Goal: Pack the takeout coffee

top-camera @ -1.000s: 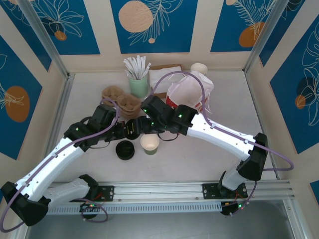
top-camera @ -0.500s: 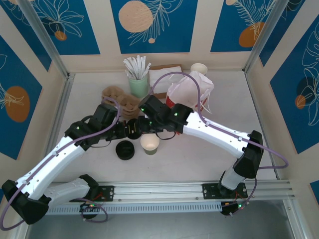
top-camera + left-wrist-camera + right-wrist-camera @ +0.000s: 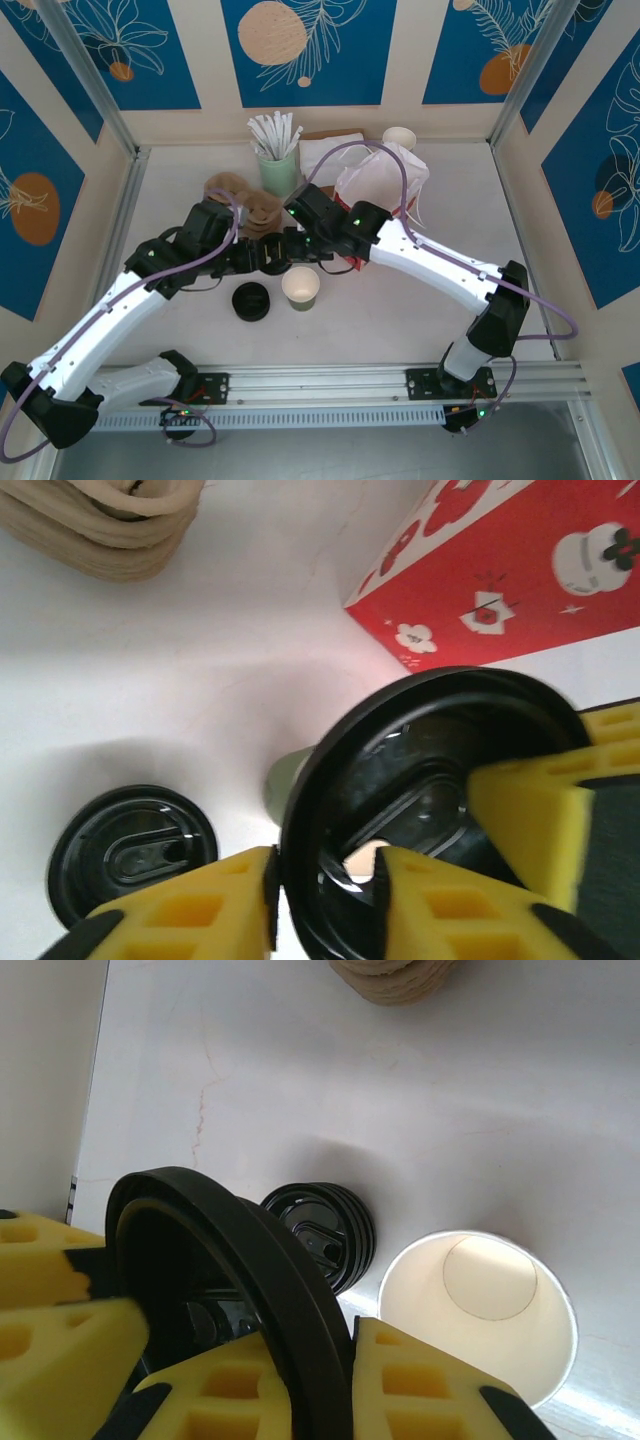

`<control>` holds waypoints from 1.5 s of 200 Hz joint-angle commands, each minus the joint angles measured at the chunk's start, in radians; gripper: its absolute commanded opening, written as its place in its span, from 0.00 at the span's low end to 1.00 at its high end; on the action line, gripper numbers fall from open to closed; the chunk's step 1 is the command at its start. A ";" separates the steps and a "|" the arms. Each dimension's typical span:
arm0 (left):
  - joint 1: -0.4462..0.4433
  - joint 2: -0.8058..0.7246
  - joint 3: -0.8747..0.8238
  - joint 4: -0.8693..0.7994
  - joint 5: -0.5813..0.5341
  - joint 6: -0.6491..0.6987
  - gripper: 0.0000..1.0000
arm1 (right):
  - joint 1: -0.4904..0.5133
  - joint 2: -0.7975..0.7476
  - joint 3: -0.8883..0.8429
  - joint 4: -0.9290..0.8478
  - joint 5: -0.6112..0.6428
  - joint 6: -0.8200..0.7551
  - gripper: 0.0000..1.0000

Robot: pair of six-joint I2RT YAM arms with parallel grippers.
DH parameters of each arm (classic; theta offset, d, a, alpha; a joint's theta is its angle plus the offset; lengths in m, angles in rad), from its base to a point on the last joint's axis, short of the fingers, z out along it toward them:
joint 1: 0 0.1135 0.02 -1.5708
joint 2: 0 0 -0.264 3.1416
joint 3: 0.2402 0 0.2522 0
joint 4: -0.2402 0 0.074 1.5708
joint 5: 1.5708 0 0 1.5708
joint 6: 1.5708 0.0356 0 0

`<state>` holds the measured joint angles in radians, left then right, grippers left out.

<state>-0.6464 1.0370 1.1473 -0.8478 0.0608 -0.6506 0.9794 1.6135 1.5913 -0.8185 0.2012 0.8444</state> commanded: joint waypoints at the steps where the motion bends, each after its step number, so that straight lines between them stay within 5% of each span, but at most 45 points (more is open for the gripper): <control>1: -0.016 -0.029 0.073 0.003 0.036 0.065 0.39 | -0.017 -0.016 0.029 -0.044 -0.037 0.009 0.00; 66: -0.015 -0.098 0.192 -0.022 0.028 0.294 0.80 | -0.079 -0.059 0.041 -0.159 -0.172 0.042 0.00; 111: -0.024 -0.086 0.251 -0.017 0.076 0.473 0.80 | -0.125 -0.096 0.028 -0.177 -0.414 0.069 0.00; 163: -0.054 -0.147 0.211 0.035 -0.030 0.826 0.76 | -0.206 -0.139 -0.041 -0.143 -0.681 0.066 0.00; 199: -0.103 -0.209 0.140 0.184 0.006 0.906 0.73 | -0.269 -0.202 -0.135 -0.116 -0.737 0.067 0.00; 248: -0.235 -0.163 0.103 0.153 0.054 1.146 0.76 | -0.322 -0.250 -0.166 -0.183 -0.787 0.033 0.00; 300: -0.239 -0.192 -0.035 0.267 0.100 1.333 0.84 | -0.332 -0.244 -0.157 -0.204 -0.855 0.014 0.00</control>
<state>-0.8757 0.8680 1.1564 -0.6445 0.1116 0.5323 0.6521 1.3781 1.4376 -0.9852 -0.5835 0.8803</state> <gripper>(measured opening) 0.836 0.150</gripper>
